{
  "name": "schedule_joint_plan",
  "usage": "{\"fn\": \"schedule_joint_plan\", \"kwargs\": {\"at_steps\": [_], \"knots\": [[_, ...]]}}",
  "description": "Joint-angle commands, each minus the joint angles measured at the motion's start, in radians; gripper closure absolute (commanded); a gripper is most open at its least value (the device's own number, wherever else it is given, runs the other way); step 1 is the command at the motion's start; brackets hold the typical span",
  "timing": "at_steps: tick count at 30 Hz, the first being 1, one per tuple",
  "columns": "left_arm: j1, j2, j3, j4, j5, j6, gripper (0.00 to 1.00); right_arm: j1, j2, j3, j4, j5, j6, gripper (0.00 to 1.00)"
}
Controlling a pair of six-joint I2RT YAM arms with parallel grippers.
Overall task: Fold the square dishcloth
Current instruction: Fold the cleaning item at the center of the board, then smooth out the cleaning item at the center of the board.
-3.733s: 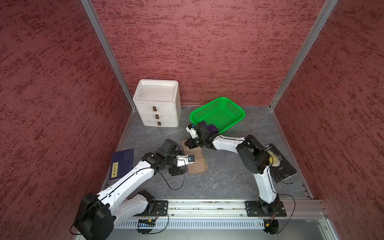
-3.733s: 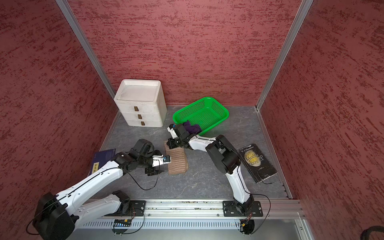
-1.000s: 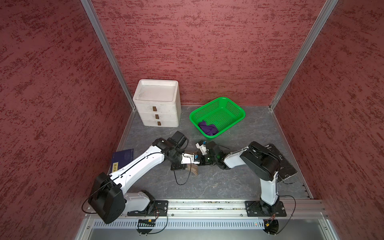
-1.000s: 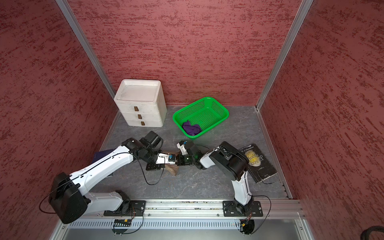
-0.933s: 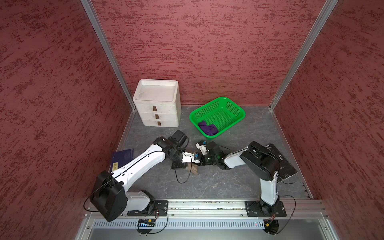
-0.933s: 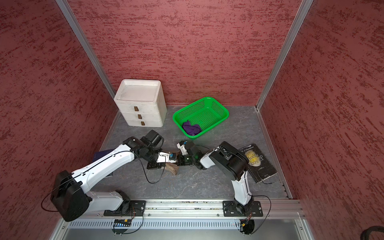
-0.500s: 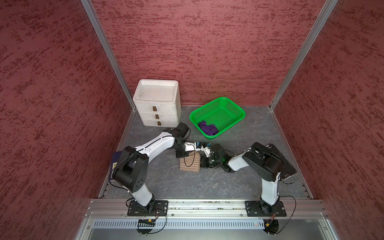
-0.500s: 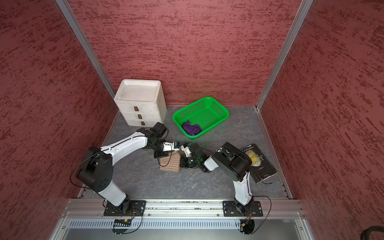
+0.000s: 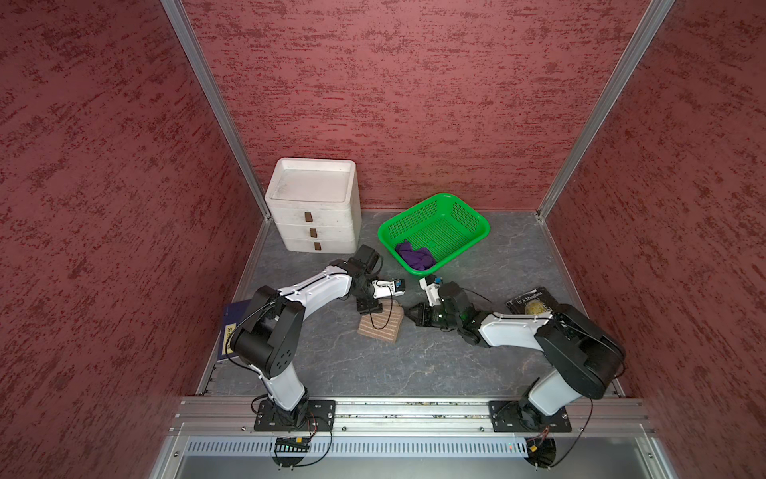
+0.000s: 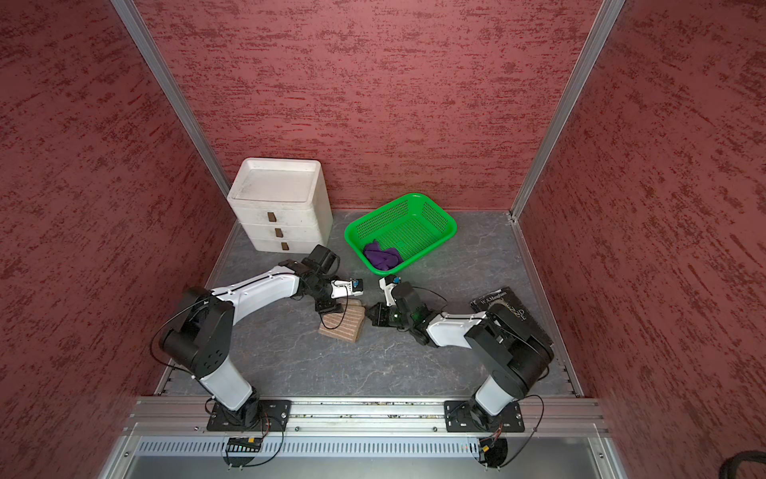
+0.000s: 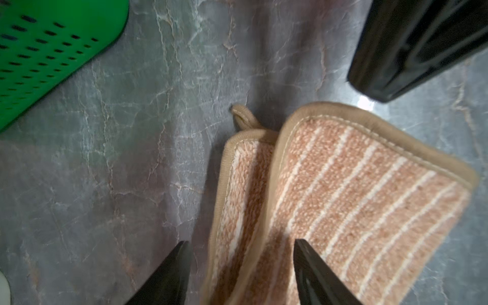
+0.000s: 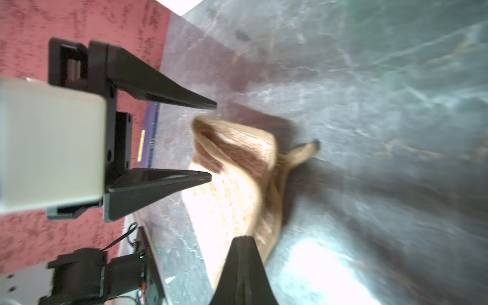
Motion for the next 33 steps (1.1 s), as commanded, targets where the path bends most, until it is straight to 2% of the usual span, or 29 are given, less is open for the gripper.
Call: {"fn": "schedule_joint_plan", "kwargs": {"at_steps": [1,5,10,13,17,20,24,27,33], "knots": [[0.019,-0.015,-0.003,0.132,-0.048,-0.045,0.31,0.026,-0.017,0.007,-0.028,0.077,-0.014,0.97],[0.065,-0.086,0.003,0.126,-0.022,-0.066,0.31,0.057,-0.054,0.037,-0.084,0.138,-0.020,0.96],[0.072,-0.108,-0.043,0.091,-0.023,-0.058,0.37,0.091,-0.123,0.030,-0.102,0.225,0.010,0.98],[0.070,-0.107,-0.060,0.032,0.016,-0.060,0.44,0.125,-0.118,0.044,-0.104,0.221,0.071,1.00],[0.059,-0.091,-0.095,0.112,-0.013,-0.085,0.47,0.179,-0.120,0.086,-0.084,0.200,0.064,1.00],[0.070,-0.061,-0.067,0.135,-0.004,-0.137,0.52,0.189,-0.005,0.138,0.002,0.120,0.082,1.00],[0.075,0.004,-0.055,0.171,-0.063,-0.149,0.65,0.178,0.151,0.199,0.064,0.110,0.106,1.00],[0.083,0.067,-0.039,0.160,-0.110,-0.145,0.76,0.146,0.265,0.190,0.177,0.092,0.162,1.00],[0.094,0.119,-0.059,0.153,-0.126,-0.111,0.77,0.105,0.442,0.152,0.310,0.073,0.245,1.00]]}}
